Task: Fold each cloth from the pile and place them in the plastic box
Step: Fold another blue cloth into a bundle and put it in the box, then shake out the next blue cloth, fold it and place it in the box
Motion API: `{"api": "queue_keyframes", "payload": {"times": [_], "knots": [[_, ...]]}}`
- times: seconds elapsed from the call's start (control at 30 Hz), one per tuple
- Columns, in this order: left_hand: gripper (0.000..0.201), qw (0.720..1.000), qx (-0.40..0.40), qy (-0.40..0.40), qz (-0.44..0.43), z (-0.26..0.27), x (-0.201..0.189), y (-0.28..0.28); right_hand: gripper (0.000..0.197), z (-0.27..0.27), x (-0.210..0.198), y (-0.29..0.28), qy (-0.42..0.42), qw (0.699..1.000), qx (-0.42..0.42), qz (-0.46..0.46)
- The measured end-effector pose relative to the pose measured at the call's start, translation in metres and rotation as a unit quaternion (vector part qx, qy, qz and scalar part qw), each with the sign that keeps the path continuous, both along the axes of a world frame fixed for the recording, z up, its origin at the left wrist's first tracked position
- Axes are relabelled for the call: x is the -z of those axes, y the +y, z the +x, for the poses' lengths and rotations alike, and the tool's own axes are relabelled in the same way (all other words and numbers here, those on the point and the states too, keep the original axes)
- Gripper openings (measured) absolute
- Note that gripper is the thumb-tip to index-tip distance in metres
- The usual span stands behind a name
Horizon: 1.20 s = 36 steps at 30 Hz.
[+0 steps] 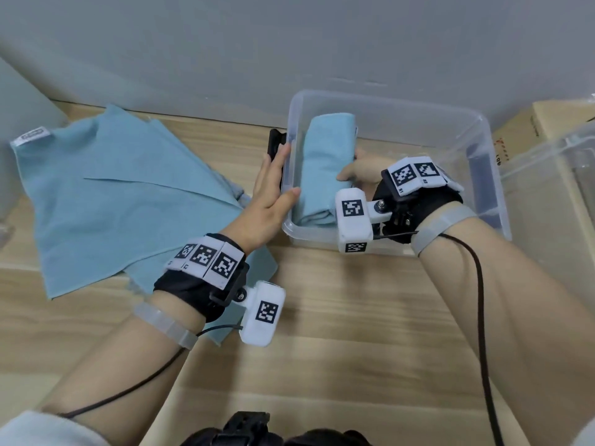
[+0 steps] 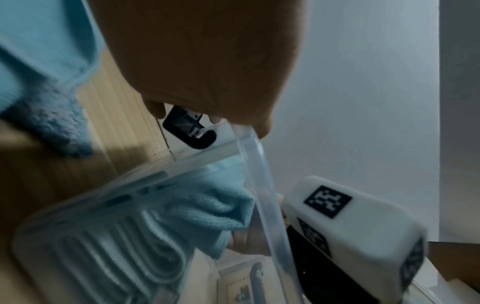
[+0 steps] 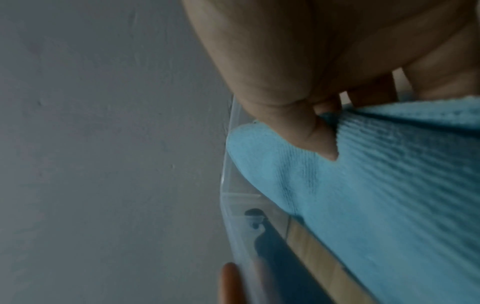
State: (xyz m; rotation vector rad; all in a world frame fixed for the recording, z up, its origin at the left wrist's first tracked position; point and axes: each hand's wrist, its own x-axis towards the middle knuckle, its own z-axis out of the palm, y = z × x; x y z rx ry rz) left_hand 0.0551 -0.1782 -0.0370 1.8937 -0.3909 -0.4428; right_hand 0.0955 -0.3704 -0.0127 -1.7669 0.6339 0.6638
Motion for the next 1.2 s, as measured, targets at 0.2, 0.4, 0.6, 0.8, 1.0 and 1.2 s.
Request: {"api": "queue_keyframes", "payload": {"times": [0.2,0.4,0.6,0.8,1.0,1.2], "knots": [[0.066,1.000,-0.003,0.003,-0.001,0.000,-0.001,0.000,0.064,-0.002,-0.001,-0.003,0.009,0.993,0.009,0.117],[0.060,1.000,-0.004,-0.002,-0.003,-0.001,0.000,-0.001,0.054,-0.003,0.000,-0.006,0.065,0.998,0.015,0.017],[0.054,0.999,-0.041,-0.018,-0.016,-0.007,-0.006,0.001,0.076,-0.018,-0.045,0.008,-0.110,0.986,0.122,-0.022],[0.030,0.992,-0.117,-0.025,-0.049,-0.039,-0.005,0.054,0.022,-0.077,-0.089,0.071,-0.221,0.966,0.060,0.123],[0.041,0.983,-0.185,0.002,-0.014,-0.054,0.008,0.140,0.023,-0.099,-0.065,0.132,-0.151,0.975,-0.095,0.131],[0.030,0.975,-0.218,-0.032,0.035,-0.028,0.010,0.185,0.034,-0.077,-0.022,0.178,-0.178,0.978,-0.098,-0.046]]}}
